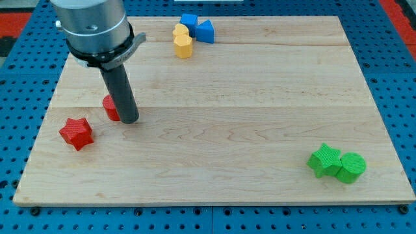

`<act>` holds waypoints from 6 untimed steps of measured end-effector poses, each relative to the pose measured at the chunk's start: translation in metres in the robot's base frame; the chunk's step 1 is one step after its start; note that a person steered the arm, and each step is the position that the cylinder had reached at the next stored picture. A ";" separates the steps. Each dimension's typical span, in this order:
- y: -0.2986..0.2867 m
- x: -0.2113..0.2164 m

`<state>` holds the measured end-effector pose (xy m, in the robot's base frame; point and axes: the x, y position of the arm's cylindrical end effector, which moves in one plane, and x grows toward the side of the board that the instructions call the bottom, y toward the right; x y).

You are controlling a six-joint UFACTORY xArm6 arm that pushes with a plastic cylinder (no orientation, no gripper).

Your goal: Move the red circle to the bottom of the yellow hexagon

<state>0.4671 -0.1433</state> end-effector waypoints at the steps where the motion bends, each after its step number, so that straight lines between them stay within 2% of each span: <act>1: -0.035 0.000; 2: -0.087 -0.001; 3: -0.106 -0.031; 4: -0.048 -0.061; 5: 0.004 -0.067; 6: -0.007 -0.055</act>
<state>0.4121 -0.1507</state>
